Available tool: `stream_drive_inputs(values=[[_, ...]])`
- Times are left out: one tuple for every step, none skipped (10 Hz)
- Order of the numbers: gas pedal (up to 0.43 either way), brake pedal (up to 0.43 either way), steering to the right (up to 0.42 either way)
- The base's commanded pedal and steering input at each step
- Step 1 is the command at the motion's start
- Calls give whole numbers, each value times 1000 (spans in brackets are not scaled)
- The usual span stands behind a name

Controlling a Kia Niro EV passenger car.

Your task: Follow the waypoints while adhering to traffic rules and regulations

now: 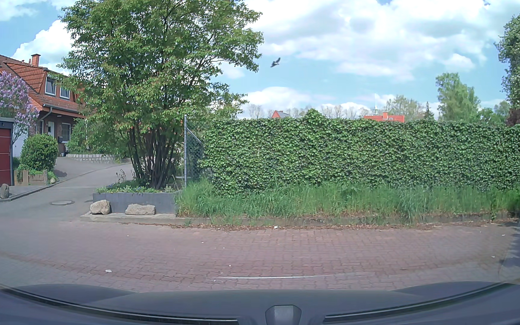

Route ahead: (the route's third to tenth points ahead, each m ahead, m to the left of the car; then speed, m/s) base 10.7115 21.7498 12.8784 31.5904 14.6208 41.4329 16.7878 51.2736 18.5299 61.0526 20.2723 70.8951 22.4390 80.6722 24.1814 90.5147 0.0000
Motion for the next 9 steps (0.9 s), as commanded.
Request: stream_drive_inputs(values=[[0,207,-9],[0,201,-9],[0,207,-9],[0,201,-9],[0,207,-9],[0,207,-10],[0,207,-10],[0,207,-10],[0,207,-9]])
